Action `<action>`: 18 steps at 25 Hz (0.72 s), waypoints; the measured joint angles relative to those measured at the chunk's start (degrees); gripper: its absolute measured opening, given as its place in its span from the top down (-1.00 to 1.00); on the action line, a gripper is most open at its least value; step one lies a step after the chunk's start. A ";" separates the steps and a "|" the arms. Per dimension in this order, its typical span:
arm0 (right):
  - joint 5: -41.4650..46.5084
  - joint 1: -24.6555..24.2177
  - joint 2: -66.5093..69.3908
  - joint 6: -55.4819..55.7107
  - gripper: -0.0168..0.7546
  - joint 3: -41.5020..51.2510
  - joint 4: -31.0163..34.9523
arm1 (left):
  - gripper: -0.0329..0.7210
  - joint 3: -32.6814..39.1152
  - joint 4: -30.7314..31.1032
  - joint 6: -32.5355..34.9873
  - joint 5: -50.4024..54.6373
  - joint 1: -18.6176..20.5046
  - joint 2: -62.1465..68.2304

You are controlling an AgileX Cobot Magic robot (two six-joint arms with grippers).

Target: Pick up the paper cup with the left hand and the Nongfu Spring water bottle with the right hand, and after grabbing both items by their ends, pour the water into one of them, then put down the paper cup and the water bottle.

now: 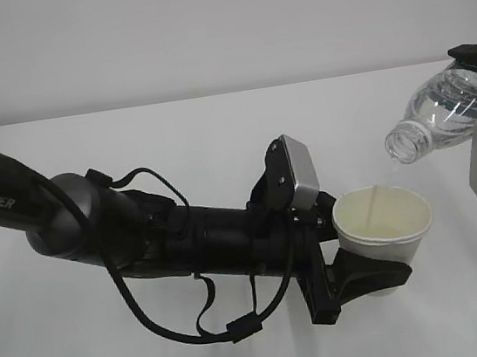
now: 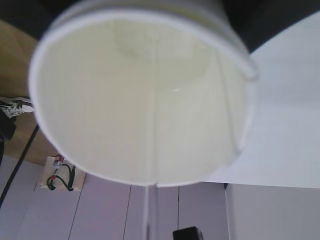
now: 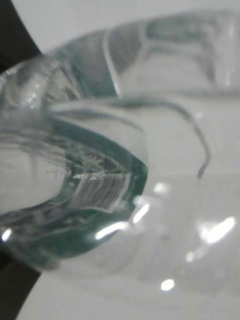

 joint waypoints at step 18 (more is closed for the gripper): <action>-0.47 0.00 0.00 -0.82 -0.17 0.00 0.00 | -0.31 0.00 0.00 0.00 0.00 0.00 0.00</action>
